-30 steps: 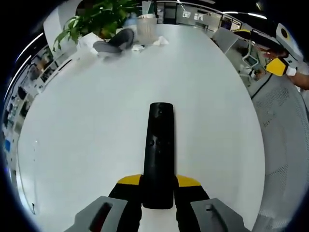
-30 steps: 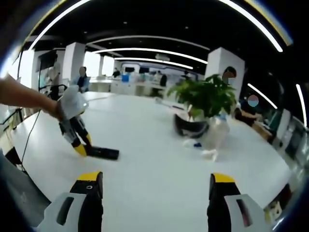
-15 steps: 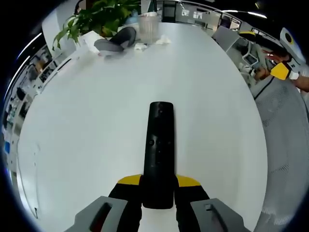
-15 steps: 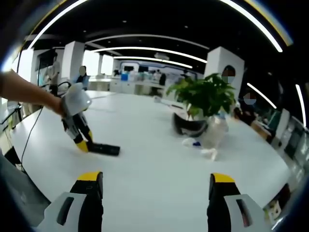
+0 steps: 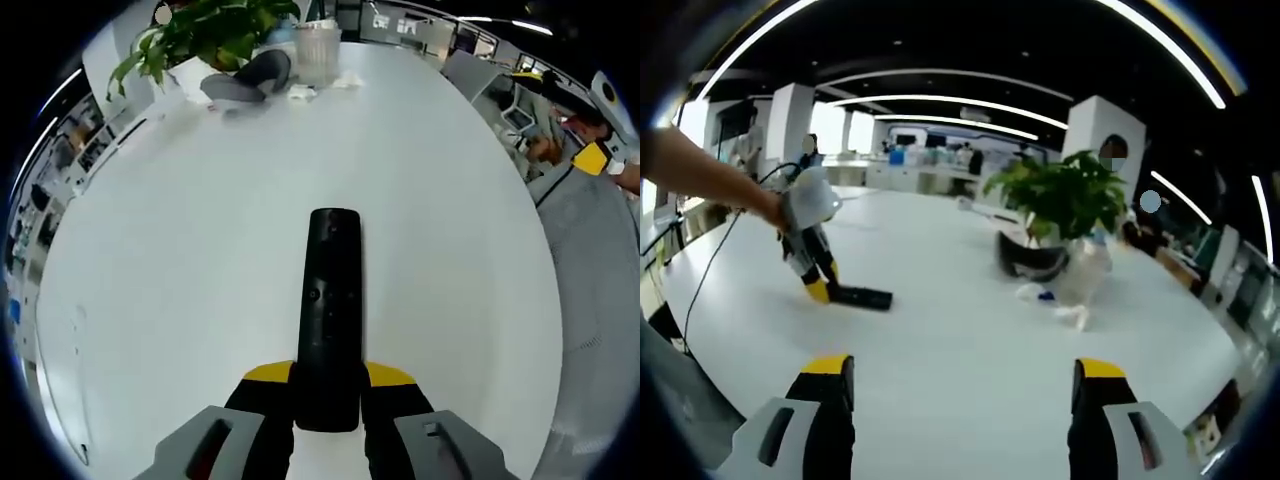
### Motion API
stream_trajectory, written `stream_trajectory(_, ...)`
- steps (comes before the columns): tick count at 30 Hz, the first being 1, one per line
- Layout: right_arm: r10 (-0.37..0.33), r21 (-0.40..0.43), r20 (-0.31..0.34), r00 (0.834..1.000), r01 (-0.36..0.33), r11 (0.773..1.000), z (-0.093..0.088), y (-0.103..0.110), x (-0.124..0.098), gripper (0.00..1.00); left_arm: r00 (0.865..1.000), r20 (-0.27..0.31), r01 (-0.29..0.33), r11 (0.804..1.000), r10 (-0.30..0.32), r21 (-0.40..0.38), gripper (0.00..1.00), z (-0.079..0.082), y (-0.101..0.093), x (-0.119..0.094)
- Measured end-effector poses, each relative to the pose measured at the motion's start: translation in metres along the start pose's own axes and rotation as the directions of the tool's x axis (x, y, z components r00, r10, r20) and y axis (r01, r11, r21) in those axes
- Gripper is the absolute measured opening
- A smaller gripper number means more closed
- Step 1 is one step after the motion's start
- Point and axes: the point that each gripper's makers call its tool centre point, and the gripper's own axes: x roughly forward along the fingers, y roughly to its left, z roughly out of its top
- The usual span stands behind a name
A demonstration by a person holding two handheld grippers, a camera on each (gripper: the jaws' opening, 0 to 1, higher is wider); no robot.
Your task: Press the specified remote control buttons in sequence, fully releasing each button before pressing the next.
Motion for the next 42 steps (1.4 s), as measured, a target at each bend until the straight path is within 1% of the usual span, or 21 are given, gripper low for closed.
stream_trajectory(8,0.002,-0.005,-0.013,1.000,-0.002,1.000,-0.002,0.001,0.001,0.88,1.000,-0.001,0.004,1.000,-0.004,0.001,0.24,0.001,0.011,0.000)
stream_trajectory(11,0.002,-0.009,-0.019,1.000,-0.002,1.000,-0.003,0.002,0.001,0.88,1.000,-0.013,0.008,1.000,-0.008,0.013,0.24,0.001,0.014,0.000)
stream_trajectory(18,0.013,-0.011,-0.026,1.000,-0.013,1.000,-0.004,0.005,0.002,0.87,0.999,-0.038,0.017,0.999,-0.016,0.032,0.24,0.002,0.028,0.001)
stream_trajectory(29,0.009,-0.012,-0.033,0.999,-0.010,1.000,-0.006,0.004,0.003,0.87,0.997,-0.078,0.031,0.997,-0.026,0.064,0.24,0.006,0.051,0.004)
stream_trajectory(42,0.009,-0.020,-0.049,0.999,-0.010,1.000,-0.008,0.004,0.005,0.86,0.993,-0.112,0.044,0.994,-0.033,0.097,0.24,0.010,0.071,0.005)
